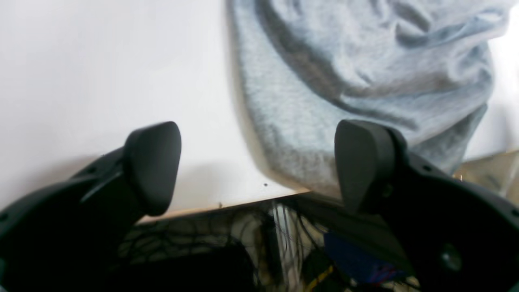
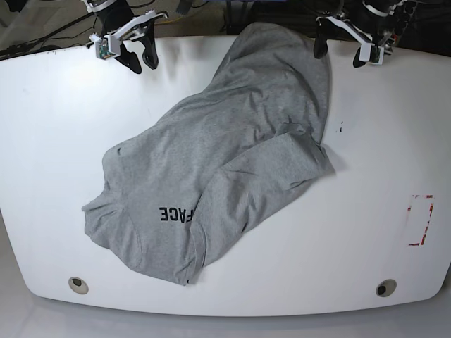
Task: Fold the T-shirt properly
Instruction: 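Lower both grippers and pinch two edges of the grey T-shirt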
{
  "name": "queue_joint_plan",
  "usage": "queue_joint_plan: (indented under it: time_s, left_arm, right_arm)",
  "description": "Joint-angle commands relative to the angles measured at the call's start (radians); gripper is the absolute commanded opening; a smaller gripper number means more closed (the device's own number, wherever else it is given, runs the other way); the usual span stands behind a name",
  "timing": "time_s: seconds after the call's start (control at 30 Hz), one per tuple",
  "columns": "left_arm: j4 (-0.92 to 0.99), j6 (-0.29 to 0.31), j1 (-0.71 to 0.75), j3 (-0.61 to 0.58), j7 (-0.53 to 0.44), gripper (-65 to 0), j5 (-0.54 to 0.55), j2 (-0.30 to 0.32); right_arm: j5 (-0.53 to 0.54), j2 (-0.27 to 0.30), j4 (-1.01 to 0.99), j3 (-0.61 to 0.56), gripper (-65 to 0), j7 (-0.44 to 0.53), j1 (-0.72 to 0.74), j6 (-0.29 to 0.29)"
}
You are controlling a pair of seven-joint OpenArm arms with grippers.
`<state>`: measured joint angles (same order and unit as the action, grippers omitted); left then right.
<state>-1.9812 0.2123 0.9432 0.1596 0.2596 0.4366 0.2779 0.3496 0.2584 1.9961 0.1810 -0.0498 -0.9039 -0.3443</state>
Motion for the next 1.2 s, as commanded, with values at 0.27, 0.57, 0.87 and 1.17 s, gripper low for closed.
queue_joint_plan:
  time_s: [0.27,0.57,0.87,1.17]
  left_arm:
    - [0.016,0.042,-0.181,-0.042,0.218,-10.3,0.000,-0.016]
    - [0.079,0.042,-0.217,-0.139,0.234,-10.3,-0.109,-0.021]
    - [0.161,0.043,-0.232,-0.147,0.229,-10.7,-0.107,-0.022]
    - [0.167,0.039,-0.241,-0.142,0.232,-61.8,-0.114,-0.022]
  right_arm:
    - [0.013,0.000,0.021,0.008,-44.9,-0.164,0.116,-0.039]
    - [0.013,-0.041,0.021,0.048,-44.9,-0.235,0.159,-0.043]
    - [0.118,-0.029,0.015,0.056,-44.9,-0.238,0.182,-0.035]
    - [0.125,-0.044,0.015,0.097,-44.7,-0.399,0.315,-0.039]
